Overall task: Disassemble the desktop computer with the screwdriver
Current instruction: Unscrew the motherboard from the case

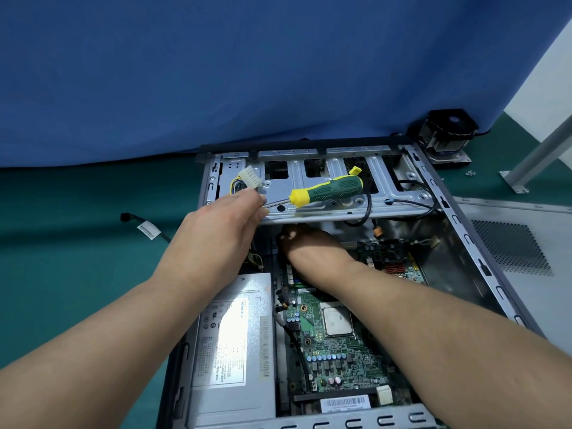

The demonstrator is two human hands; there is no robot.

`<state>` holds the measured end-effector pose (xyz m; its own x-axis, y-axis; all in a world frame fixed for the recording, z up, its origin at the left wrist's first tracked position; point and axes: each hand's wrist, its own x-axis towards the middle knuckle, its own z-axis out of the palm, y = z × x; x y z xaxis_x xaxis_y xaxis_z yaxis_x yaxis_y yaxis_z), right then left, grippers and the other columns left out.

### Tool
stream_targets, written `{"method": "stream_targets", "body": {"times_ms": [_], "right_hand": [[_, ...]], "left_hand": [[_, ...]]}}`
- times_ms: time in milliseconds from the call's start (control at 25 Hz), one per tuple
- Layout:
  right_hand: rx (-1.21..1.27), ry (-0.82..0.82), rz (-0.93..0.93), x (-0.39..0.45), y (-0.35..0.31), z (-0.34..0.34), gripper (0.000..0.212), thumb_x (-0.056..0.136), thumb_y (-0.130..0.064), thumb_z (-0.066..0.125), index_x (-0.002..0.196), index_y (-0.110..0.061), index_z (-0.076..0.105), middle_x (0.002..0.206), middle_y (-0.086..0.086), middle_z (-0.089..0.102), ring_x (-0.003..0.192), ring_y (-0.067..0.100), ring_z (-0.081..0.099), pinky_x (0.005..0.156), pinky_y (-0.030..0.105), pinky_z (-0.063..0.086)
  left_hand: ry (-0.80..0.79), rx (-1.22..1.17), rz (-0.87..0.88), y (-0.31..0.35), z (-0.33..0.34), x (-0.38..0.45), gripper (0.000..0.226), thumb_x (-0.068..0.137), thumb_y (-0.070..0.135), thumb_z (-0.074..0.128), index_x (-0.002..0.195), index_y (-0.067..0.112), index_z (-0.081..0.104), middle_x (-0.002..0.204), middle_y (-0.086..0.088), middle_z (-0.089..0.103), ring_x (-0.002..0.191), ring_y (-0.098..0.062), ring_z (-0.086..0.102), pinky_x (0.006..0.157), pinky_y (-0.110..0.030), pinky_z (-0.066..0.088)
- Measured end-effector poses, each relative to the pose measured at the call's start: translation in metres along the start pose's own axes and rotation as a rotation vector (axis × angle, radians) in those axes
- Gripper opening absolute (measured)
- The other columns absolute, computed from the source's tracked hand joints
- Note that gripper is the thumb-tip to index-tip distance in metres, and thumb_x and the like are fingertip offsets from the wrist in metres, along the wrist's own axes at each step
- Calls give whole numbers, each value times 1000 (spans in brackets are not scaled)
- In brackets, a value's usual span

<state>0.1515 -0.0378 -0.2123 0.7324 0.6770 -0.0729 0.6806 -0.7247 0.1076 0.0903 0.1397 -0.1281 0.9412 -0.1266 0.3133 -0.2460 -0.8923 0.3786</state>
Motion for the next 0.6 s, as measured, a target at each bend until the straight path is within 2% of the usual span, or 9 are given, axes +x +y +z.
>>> {"method": "stream_targets", "body": {"times_ms": [120,240,360,480,600], "right_hand": [[158,-46,65,0,3,-1,40,88,3,53,127,-4,57,130,19,58,115,38,60,90,41,50],[321,-57,155,-8,9,-8,27,93,-8,56,119,-9,57,123,18,59,111,38,58,88,40,49],[444,-91,207,-30,8,-22,13,101,-20,51,109,-12,56,114,17,62,104,38,60,85,43,52],[628,-138,284,-65,4,-43,2,99,-26,53,98,-26,54,99,4,69,91,27,65,80,39,54],[798,-146,386,-101,0,-73,9,89,-23,61,85,-29,55,80,-9,65,75,10,63,73,36,58]], "left_hand": [[8,4,6,-3,2,0,19,106,33,51,114,22,64,114,1,73,101,-30,67,74,-44,57],[0,7,5,-5,4,0,20,107,33,48,110,20,63,110,1,72,97,-28,65,71,-45,57],[-12,-7,11,-5,5,-1,24,108,35,43,110,19,62,111,2,71,99,-27,66,71,-46,58],[-39,-32,5,-5,4,0,28,109,34,42,118,18,64,121,1,72,115,-26,66,82,-43,59],[-117,-48,-32,0,1,-2,29,107,25,49,127,11,64,132,-8,68,125,-32,61,98,-44,52]]}}
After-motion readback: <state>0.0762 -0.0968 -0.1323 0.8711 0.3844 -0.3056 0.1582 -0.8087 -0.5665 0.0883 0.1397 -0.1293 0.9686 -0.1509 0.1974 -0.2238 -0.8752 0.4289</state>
